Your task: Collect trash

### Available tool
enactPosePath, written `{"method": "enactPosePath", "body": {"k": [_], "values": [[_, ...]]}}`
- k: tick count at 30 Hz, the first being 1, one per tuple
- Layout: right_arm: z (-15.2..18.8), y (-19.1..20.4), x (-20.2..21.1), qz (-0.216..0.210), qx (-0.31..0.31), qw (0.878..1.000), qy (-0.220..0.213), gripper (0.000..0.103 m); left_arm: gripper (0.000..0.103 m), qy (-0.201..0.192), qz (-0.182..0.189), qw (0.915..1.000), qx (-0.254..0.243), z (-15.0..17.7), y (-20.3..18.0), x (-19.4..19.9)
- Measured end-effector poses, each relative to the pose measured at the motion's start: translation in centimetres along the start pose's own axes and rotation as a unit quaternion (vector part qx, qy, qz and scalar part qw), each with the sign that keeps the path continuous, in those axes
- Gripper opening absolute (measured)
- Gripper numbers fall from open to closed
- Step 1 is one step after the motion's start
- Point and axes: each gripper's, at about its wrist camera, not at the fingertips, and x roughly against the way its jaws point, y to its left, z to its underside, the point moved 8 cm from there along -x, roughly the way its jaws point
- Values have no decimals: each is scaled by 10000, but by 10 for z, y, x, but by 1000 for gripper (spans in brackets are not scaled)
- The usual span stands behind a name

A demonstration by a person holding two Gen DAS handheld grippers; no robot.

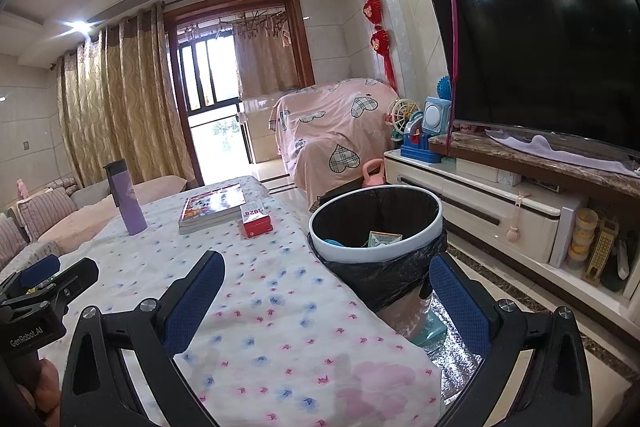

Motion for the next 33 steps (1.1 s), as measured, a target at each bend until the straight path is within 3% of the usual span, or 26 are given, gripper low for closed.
{"method": "enactPosePath", "body": {"k": [33], "values": [[1, 8, 2, -97, -60, 9999, -12, 103, 103, 60, 54, 10000, 0, 5, -2, -4]]}}
